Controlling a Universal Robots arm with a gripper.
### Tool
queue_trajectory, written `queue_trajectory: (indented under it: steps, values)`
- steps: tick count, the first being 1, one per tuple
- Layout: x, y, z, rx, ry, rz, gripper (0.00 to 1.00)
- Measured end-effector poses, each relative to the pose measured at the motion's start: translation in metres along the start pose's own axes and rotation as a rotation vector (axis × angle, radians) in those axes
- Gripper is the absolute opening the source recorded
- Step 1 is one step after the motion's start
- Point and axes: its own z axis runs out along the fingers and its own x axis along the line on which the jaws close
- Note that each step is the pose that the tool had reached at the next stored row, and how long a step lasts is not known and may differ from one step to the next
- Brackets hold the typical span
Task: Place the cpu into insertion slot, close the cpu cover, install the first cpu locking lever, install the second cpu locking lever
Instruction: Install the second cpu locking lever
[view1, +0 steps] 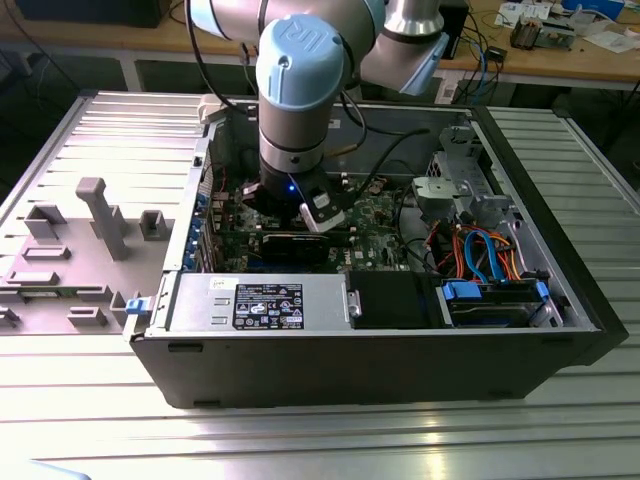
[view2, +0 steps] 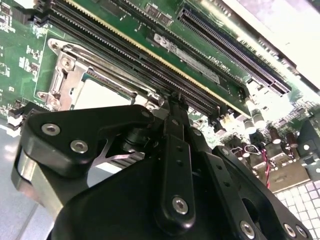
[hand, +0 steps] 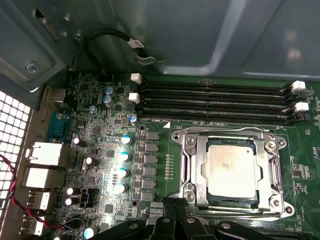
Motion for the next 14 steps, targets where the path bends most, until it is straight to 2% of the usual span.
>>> queue_trajectory:
  steps: [7, 14]
  values:
    - [0.0011, 0.0040, -0.0124, -0.0002, -0.0001, 0.000, 0.11]
    - [0.0011, 0.0048, -0.0137, -0.0002, -0.0001, 0.000, 0.11]
